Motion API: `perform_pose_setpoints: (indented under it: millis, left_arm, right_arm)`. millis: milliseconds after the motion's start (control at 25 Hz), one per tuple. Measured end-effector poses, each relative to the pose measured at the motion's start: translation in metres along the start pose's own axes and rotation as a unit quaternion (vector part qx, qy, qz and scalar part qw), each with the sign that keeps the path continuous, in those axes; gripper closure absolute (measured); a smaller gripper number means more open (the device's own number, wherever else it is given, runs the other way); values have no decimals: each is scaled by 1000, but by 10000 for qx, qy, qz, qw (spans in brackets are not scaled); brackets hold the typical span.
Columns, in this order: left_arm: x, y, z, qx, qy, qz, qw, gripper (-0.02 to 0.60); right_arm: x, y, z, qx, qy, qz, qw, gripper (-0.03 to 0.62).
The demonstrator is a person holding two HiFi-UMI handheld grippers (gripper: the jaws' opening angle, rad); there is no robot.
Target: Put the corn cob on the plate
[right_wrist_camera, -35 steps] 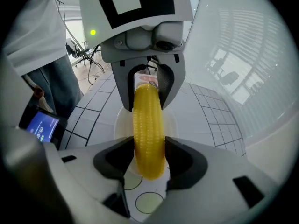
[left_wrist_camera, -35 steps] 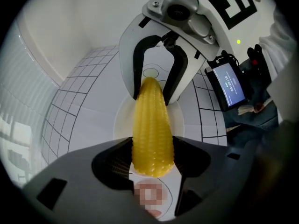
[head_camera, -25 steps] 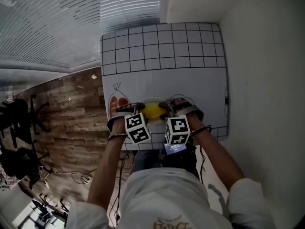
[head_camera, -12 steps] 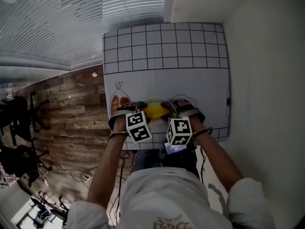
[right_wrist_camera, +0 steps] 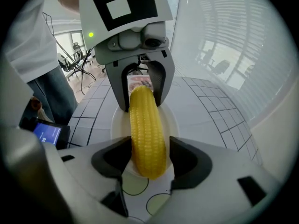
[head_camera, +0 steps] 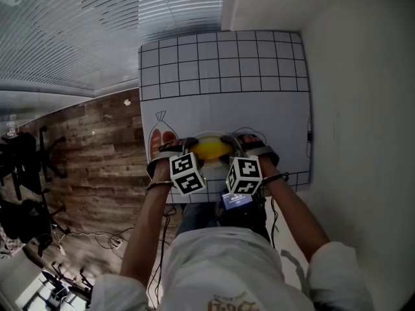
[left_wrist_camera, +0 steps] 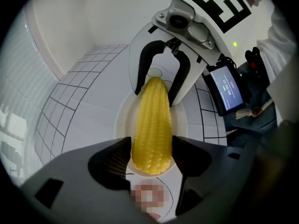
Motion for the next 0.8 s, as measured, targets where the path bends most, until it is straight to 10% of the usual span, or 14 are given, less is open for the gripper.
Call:
perform_pose_setpoints:
  millis: [800]
  left_arm:
    - [-13,15,-2,-441,1,-283,9986,304]
  right_arm:
    - [-12,4,2,468,36,-61,9989,333]
Point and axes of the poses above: the fingertips, and each gripper's own axes: x forward along the fingers, z to its left, y out of its underside, the point moved 8 cm from there along -x, backward along the fingers, and after that the axes turned 11 degrees about z, right-handed, at the moved point
